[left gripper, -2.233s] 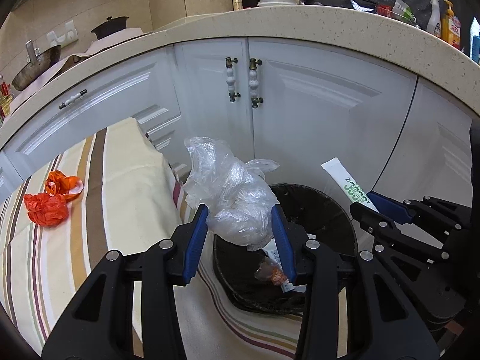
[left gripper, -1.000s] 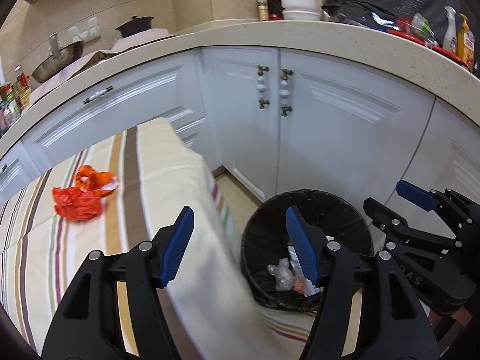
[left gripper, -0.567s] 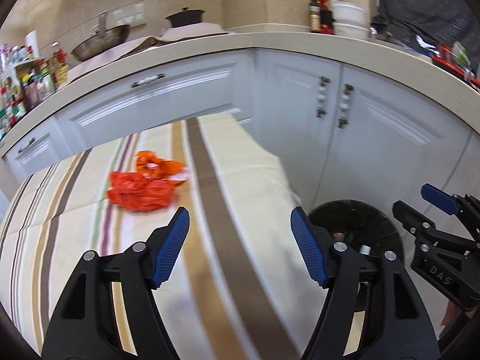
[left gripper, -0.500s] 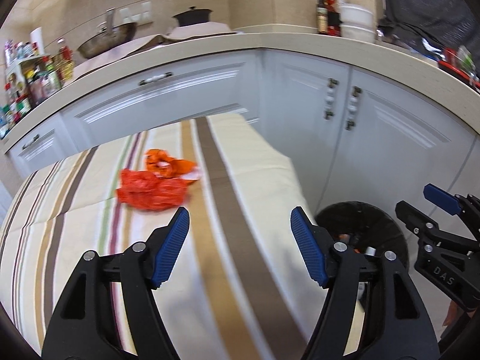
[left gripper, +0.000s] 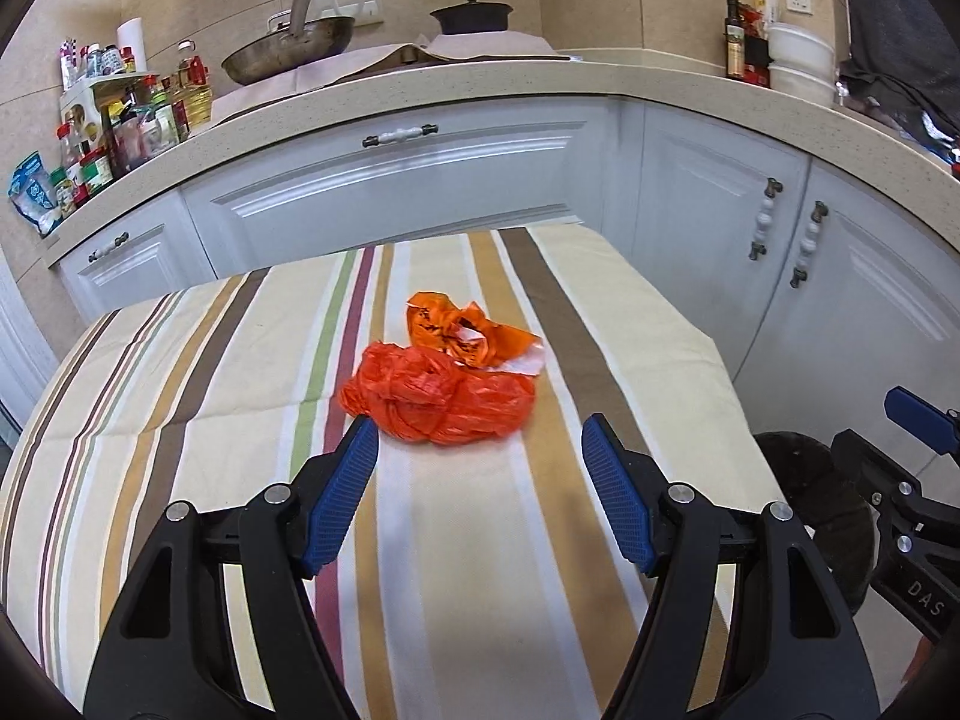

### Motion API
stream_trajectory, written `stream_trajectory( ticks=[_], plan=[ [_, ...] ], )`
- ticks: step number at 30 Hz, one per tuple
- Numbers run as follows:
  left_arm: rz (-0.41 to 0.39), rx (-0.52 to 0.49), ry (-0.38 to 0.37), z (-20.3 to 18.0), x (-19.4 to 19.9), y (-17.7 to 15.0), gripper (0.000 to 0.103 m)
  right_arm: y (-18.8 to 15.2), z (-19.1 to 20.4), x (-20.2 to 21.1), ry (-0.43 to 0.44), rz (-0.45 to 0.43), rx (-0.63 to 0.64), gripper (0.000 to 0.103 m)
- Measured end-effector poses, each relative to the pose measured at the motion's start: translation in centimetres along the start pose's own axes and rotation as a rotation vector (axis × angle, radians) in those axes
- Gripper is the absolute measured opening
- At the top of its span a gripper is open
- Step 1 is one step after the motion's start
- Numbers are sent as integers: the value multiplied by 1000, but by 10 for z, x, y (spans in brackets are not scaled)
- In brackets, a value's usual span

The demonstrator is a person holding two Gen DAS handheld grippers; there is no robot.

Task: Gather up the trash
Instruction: 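Move both tools back to the table toward the two orange bags, then grasp the red-orange bag with the left tool while the right tool grasps the printed orange bag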

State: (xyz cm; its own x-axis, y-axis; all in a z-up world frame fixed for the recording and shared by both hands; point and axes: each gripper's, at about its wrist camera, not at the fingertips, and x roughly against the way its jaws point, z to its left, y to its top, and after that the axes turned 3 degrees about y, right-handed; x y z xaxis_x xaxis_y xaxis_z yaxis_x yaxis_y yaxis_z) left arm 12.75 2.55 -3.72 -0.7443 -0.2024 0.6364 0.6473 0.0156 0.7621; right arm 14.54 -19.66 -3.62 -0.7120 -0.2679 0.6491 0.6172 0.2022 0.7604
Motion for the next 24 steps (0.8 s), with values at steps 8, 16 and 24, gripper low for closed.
stream_trajectory(
  ticks=[8,16,24],
  plan=[
    [29,11,23,8,-20,5,69,20,8,-21,42,0,-5,58],
    [51,7,43,10,-40,12,70,33,12,-42,76,1,-13,61],
    [66,15,60,13,-54,14,79,34,12,-54,93,24,-7,63]
  ],
)
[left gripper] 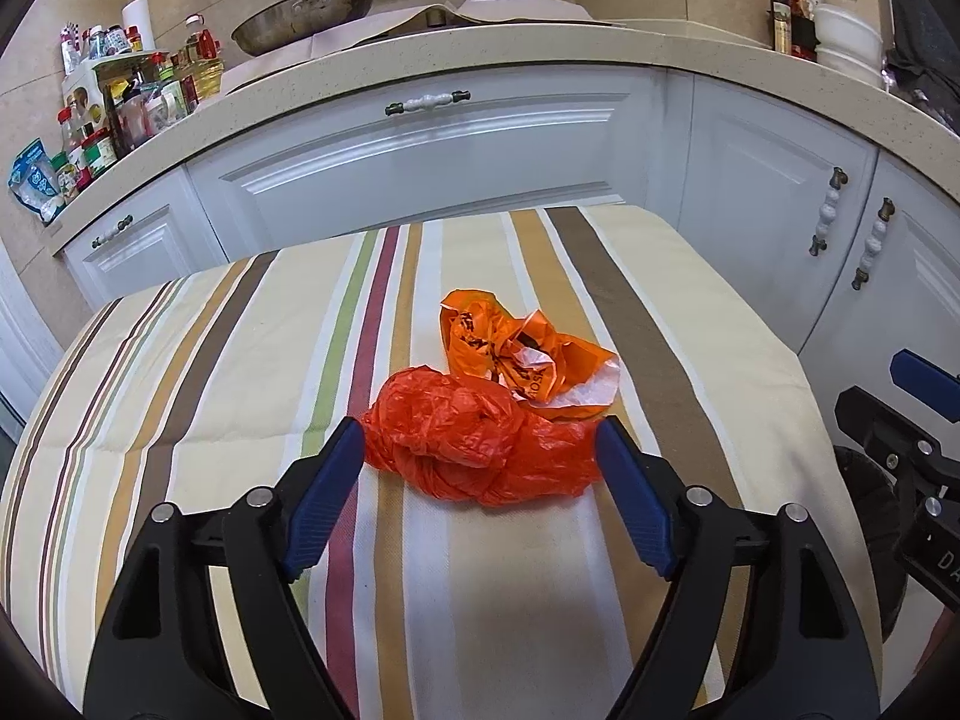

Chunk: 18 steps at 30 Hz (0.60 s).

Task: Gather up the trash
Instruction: 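Grasp the red-orange bag with the left tool while the right tool grasps the printed orange bag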

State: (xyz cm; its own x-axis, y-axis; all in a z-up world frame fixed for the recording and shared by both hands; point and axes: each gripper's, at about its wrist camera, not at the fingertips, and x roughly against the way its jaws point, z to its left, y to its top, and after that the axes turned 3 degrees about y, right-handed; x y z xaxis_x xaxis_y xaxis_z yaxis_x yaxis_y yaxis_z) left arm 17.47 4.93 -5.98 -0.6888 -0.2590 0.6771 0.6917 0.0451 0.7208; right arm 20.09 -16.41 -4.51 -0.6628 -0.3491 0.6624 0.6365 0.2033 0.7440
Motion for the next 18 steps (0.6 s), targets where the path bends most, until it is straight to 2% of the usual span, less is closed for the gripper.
stream_trajectory(
  ticks=[6,8,9,11,12,14,15,16,18],
  plan=[
    [29,16,-26,6,-7,1,79,0,1,-3,5,9,1,64],
    [24,2,-31,6,-7,0,69,0,1,-3,5,9,2,64],
    [27,-2,-34,5,-7,0,61,0,1,-3,4,9,2,64],
    [28,0,-38,7,-7,-1,57,0,1,-4,5,9,3,64],
    [27,1,-41,8,-7,0,51,1,2,-4,5,9,4,64],
    [19,3,-45,10,-5,-1,45,1,4,-4,4,9,8,64],
    [18,5,-48,12,-5,-1,38,1,5,-4,4,10,10,64],
    [19,9,-60,14,-4,-1,25,1,6,-3,4,10,13,64],
    [28,14,-73,17,-5,-1,23,2,9,-3,5,9,18,64]
  ],
)
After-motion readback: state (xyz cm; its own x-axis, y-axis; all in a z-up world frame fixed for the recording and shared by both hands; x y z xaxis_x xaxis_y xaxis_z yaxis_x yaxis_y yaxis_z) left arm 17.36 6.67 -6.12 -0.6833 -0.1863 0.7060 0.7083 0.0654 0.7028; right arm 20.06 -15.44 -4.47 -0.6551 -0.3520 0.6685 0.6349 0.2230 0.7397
